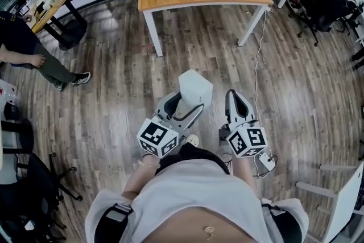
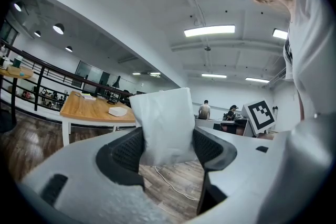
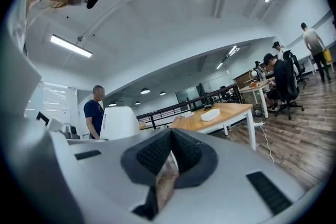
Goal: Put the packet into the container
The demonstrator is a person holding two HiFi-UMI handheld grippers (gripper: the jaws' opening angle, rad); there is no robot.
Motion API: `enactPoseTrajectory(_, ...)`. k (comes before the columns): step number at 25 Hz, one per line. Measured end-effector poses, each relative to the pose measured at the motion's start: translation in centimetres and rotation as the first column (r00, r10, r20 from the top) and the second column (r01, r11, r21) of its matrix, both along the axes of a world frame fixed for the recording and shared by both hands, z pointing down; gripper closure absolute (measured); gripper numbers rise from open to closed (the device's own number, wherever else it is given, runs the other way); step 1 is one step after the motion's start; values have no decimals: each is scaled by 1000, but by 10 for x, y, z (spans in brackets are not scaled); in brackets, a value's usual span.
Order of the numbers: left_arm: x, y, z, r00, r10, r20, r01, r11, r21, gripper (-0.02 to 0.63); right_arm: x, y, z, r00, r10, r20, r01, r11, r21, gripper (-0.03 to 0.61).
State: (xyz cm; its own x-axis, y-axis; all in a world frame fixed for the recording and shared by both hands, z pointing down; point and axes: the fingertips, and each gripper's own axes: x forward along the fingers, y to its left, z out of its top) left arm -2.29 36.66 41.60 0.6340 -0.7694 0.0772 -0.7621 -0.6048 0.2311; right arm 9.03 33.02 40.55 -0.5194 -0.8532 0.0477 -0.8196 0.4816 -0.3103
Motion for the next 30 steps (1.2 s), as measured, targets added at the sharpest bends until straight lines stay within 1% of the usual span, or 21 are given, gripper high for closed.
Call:
enactPoseTrajectory(5, 3, -24, 0, 1000, -7, -3, 7, 1000, -2, 319, 4, -16, 8, 1000, 2, -1, -2, 1000, -13, 568)
enactPoseTrajectory(12, 13, -37, -9, 1000, -2, -8, 2, 999, 32, 319, 12, -27, 6, 1000, 3, -9, -3, 1000, -2, 568)
enactPoseTrajectory(22, 19, -44, -3, 1000, 9, 2, -9, 1000, 10, 319, 19, -35, 13, 1000, 9, 2, -9, 1000, -26, 568)
enactPoseTrajectory(30, 25, -67, -2, 1000, 23, 4, -23, 1000, 4, 319, 27, -56, 15, 1000, 29, 3, -28, 999, -31, 568)
